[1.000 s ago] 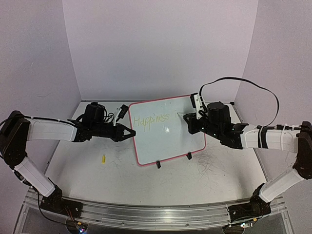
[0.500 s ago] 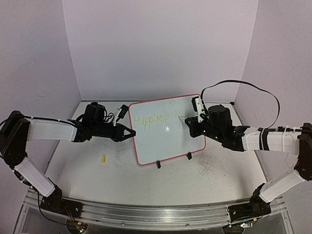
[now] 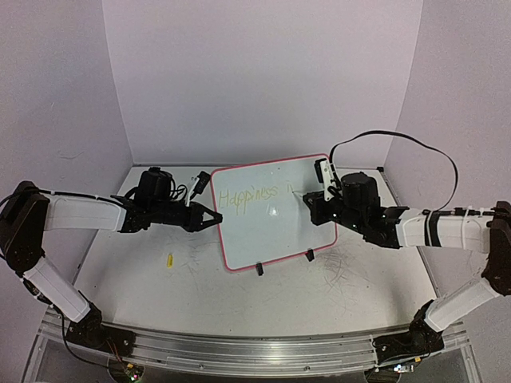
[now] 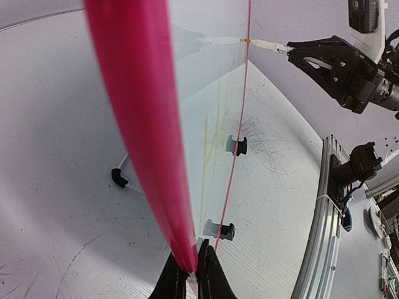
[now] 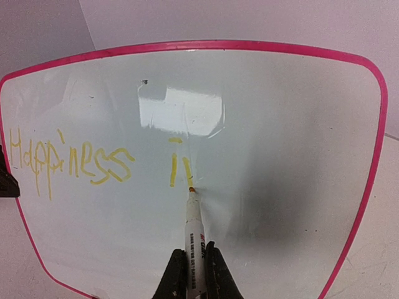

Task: Write a sentence on the whiteboard

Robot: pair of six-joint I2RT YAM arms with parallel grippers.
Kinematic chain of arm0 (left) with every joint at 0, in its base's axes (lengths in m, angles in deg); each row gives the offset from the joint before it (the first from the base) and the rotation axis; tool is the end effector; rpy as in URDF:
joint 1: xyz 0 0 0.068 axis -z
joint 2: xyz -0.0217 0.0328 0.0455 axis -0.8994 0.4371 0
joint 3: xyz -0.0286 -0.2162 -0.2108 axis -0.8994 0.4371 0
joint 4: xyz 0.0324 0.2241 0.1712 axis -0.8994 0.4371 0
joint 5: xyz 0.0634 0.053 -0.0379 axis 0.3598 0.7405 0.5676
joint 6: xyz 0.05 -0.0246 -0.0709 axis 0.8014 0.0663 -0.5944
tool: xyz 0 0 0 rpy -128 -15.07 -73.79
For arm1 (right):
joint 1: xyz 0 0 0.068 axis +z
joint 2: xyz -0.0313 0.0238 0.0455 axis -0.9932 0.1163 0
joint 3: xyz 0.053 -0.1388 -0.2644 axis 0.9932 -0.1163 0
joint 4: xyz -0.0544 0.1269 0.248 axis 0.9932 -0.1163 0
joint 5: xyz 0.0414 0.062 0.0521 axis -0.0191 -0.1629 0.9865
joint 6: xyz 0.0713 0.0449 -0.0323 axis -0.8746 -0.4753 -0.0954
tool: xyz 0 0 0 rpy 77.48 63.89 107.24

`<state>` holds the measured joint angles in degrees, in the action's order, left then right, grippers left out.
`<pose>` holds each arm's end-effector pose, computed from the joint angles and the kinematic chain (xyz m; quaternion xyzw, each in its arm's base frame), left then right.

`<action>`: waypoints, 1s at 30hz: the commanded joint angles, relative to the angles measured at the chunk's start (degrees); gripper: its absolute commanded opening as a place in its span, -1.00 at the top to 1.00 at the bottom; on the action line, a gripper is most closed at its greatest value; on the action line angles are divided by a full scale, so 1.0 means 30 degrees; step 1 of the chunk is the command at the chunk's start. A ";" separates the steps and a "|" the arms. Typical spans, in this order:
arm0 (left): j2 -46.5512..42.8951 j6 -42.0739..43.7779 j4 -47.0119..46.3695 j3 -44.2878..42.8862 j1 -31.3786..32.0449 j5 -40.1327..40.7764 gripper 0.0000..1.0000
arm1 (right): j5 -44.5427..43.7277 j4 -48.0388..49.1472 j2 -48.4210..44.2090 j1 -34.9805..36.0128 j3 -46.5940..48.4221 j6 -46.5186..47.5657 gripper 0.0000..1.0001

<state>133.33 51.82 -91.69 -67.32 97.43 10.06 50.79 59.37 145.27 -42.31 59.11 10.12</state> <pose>0.2890 -0.2436 0.2113 0.2967 0.7863 -0.4165 0.3468 0.2905 0.2458 0.2569 -0.2124 0.7770 0.2210 0.5499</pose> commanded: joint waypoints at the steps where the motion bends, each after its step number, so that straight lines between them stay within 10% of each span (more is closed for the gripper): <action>1: -0.0061 0.1441 0.0542 -0.0581 0.0106 0.1753 1.00 | -0.0760 0.1181 0.0547 -0.0018 0.1014 0.0068 1.00; 30: -0.0032 0.1491 0.0559 -0.0597 0.0174 0.1773 1.00 | -0.0899 -0.0080 -0.0449 -0.0026 0.0124 -0.0549 1.00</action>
<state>133.33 51.85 -91.69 -67.32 97.56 10.16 47.34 60.32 145.67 -42.15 60.65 9.33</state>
